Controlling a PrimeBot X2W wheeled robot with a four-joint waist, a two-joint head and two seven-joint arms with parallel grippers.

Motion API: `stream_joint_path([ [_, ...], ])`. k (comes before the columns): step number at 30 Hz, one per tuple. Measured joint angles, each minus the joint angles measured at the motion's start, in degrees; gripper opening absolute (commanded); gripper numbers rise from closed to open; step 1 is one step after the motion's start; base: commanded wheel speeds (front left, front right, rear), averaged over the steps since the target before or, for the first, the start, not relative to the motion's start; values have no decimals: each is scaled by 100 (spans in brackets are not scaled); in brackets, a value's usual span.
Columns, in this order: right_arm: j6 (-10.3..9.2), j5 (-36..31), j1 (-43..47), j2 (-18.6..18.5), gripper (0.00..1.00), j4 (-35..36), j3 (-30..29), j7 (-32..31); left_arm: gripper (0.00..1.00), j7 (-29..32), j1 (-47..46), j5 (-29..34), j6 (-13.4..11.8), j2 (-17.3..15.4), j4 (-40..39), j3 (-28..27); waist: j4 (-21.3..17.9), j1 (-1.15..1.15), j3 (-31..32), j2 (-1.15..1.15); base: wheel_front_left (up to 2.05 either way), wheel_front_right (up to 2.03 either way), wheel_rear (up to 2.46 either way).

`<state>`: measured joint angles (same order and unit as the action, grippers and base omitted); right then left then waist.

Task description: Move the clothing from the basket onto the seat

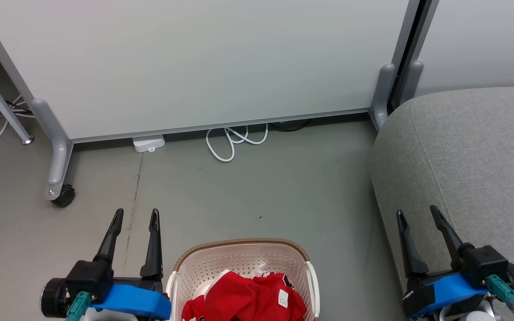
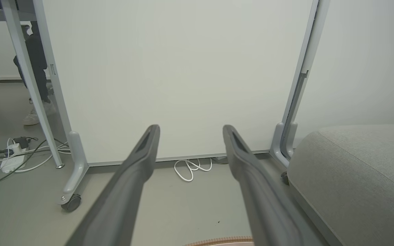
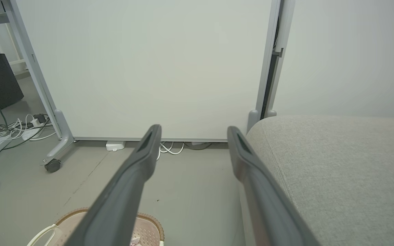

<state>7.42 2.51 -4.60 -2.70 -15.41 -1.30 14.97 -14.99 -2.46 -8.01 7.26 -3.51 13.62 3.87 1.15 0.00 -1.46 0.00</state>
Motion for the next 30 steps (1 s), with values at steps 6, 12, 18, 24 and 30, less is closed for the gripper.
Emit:
stream_joint_path([
  [6, 0, 7, 0, 0, 100, 0, -5, 0, 100, 0, 1, -4, 12, 5, 0, -4, 3, 0, -10, 0, 0, 0, 0],
  [12, 0, 16, 0, 0, 100, 3, -2, 0, 100, 0, 1, -3, 12, 12, 2, -4, 2, 0, -19, 0, 0, 0, 0],
  [18, 0, 36, -69, 0, 100, 35, 103, 0, 100, -1, 21, -3, 13, 2, 73, -44, -106, 0, -109, 0, 0, 0, 0],
  [24, 0, 60, -141, -3, 100, 119, 246, 1, 100, -8, 0, -3, 13, -7, 214, -118, -355, 0, -345, 0, 0, 0, 0],
  [30, 2, 82, -332, -5, 100, 243, 404, 2, 100, -8, -209, 47, 13, -71, 628, -148, -685, 0, -756, 0, 0, 0, 0],
])
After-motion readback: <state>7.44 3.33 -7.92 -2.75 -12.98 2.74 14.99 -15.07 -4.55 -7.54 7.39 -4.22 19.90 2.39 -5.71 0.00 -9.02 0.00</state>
